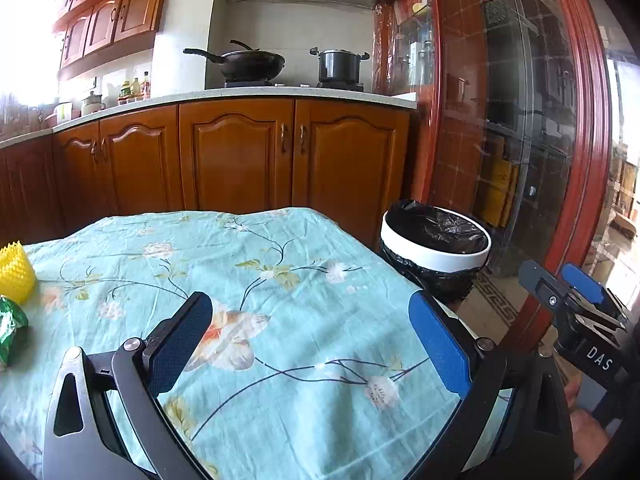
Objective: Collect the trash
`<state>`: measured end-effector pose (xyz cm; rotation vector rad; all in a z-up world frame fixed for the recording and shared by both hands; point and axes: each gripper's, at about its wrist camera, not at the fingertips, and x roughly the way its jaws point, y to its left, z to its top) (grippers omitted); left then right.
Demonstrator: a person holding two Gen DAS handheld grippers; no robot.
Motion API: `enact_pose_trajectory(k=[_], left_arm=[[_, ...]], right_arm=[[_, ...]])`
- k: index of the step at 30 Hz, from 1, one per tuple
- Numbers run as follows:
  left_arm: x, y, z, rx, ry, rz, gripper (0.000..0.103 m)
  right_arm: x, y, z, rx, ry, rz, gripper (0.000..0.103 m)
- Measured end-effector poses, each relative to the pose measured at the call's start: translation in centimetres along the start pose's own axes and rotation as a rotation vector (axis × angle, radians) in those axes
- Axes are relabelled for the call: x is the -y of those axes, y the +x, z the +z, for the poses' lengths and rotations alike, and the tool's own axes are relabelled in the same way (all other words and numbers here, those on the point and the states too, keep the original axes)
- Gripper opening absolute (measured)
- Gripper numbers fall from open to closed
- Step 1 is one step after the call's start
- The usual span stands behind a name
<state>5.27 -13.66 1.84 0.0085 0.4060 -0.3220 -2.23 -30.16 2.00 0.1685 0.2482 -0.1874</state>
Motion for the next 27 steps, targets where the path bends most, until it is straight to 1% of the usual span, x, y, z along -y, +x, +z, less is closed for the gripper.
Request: enact_pose_trajectory(k=[12, 27], left_arm=[[-0.4, -0.5, -1.0, -0.008, 0.005, 0.012, 0.101], [-0.8, -0.6, -1.1, -0.014, -0.001, 0.031, 0.101]], right_arm=[[0.1, 0.2, -1.0, -0.028, 0.017, 0.008, 0.102], [-0.1, 0.4, -1.2, -0.030, 0.012, 0.026, 0.102]])
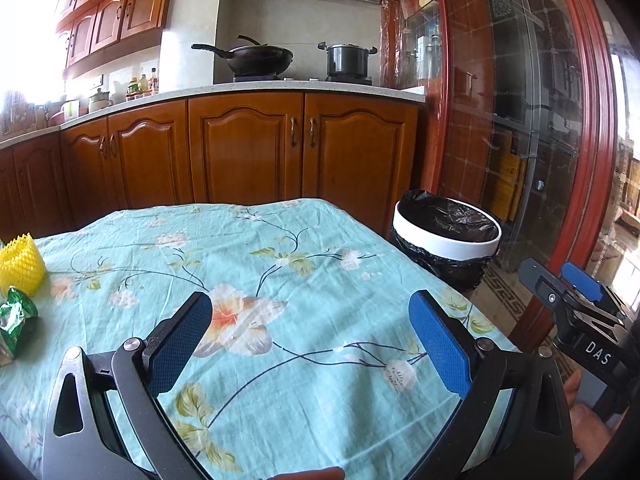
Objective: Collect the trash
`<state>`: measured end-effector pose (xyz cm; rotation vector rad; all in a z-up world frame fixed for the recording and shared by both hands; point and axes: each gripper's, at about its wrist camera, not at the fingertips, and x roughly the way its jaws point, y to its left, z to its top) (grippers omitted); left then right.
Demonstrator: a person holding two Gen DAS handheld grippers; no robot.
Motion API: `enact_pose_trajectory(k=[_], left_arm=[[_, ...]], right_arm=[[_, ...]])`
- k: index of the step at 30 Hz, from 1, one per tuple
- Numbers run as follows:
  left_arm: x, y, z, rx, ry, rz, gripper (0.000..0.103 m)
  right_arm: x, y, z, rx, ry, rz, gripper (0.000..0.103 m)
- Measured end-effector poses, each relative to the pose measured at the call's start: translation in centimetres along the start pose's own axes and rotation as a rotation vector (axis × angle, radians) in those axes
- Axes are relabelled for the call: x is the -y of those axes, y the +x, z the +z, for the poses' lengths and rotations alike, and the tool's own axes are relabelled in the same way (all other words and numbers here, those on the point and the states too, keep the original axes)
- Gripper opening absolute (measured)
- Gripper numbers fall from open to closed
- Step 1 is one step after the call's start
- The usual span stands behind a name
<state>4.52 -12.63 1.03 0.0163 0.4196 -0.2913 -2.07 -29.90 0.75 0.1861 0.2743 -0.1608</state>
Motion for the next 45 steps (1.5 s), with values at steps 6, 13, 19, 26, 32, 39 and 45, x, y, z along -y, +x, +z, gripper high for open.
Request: enact_pose_trajectory(k=[6, 13, 19, 26, 32, 39, 45], left_arm=[[-0.01, -0.12, -0.01, 0.003, 0.005, 0.005, 0.101], [0.01, -0.19, 0.11, 0.009, 0.006, 0.010, 0.101], [0.02, -0.28, 0.12, 0.011, 0.007, 0.014, 0.101], [0.04, -0.28, 0.08, 0.015, 0.015, 0.018, 0.101], [0.01, -0.33, 0.17, 0.017, 0.019, 0.018, 0.101], [0.05, -0.29, 0.22, 0.017, 0.023, 0.016, 0.101], [0.10, -0.24, 0.27, 0.016, 0.029, 0.011, 0.101]], right_arm=[[-0.10, -0.08, 0.06, 0.000, -0.001, 0.007, 0.102], [-0.19, -0.12, 0.15, 0.002, -0.001, 0.011, 0.102], [-0.25, -0.14, 0.14, 0.002, 0.001, 0.016, 0.102], [-0.19, -0.08, 0.09, -0.003, 0.003, 0.018, 0.102], [-0.07, 0.03, 0.14, -0.003, 0.005, 0.019, 0.102], [-0.16, 0.10, 0.28, -0.001, 0.002, 0.025, 0.102], [-0.16, 0.11, 0.31, -0.003, 0.004, 0.028, 0.102]])
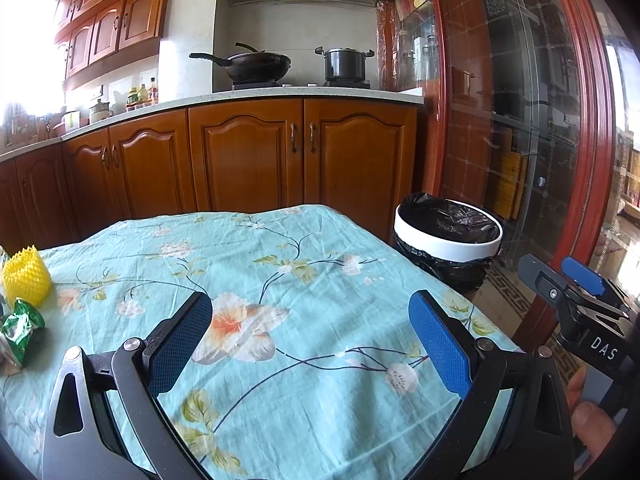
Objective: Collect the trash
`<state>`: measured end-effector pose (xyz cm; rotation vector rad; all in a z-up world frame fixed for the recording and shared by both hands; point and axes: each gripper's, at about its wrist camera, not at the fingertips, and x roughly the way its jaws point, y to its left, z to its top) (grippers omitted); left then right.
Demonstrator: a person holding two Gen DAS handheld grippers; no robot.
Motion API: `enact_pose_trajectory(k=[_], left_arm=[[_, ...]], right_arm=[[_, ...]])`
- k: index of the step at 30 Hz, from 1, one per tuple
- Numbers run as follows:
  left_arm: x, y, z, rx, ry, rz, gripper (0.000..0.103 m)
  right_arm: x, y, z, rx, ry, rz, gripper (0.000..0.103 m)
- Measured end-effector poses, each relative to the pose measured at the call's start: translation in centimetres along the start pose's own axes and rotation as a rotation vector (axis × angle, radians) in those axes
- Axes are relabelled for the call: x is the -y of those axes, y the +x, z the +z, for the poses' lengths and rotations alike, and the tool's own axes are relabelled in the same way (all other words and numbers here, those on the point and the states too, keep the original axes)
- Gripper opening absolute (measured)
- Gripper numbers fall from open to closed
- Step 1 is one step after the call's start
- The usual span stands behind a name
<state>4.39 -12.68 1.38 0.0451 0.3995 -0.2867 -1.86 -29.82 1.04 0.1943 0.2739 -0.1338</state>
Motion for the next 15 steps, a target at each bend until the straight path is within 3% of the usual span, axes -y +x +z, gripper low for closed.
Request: enact_pose_trajectory(k=[15], left_arm=[[-0.14, 0.28, 0.13, -0.005, -0.001, -0.006, 0.101]], right_arm=[[-0.33, 0.04, 0.25, -0.002, -0.003, 0.006, 0.102]])
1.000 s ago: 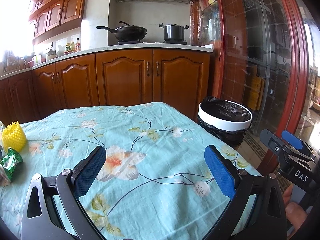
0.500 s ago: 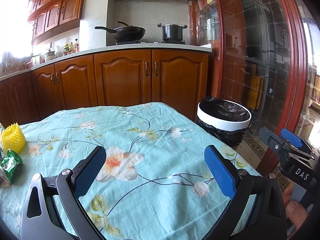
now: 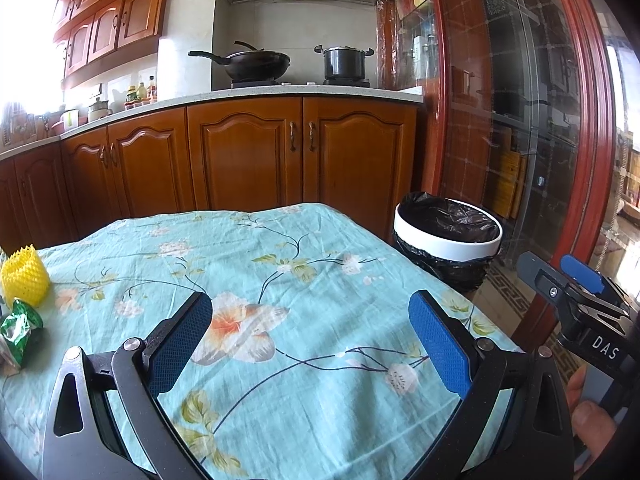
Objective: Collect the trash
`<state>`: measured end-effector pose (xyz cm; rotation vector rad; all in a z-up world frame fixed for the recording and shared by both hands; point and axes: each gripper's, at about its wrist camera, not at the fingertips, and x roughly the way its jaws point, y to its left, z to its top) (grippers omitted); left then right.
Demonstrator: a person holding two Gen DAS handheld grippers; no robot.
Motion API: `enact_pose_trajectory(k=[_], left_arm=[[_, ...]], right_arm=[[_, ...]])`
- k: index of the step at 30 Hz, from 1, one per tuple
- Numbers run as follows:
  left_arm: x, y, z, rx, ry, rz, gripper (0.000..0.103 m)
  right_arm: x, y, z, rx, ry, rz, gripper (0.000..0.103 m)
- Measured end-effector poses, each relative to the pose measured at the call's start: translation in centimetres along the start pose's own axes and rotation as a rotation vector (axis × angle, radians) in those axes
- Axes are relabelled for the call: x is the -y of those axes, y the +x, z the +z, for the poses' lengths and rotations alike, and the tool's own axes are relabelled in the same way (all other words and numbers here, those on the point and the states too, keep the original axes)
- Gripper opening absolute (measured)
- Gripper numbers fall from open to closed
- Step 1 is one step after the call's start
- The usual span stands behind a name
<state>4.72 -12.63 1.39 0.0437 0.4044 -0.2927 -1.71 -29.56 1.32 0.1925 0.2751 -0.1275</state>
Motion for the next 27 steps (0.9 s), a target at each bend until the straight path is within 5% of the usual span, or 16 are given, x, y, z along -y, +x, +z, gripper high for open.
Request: enact_pose_trajectory(k=[27], left_arm=[[-0.44, 0.58, -0.22, -0.018, -0.006, -0.015, 0.101]], right_arm=[[0.03, 0.64, -0.09, -0.014, 0.009, 0.004, 0.102]])
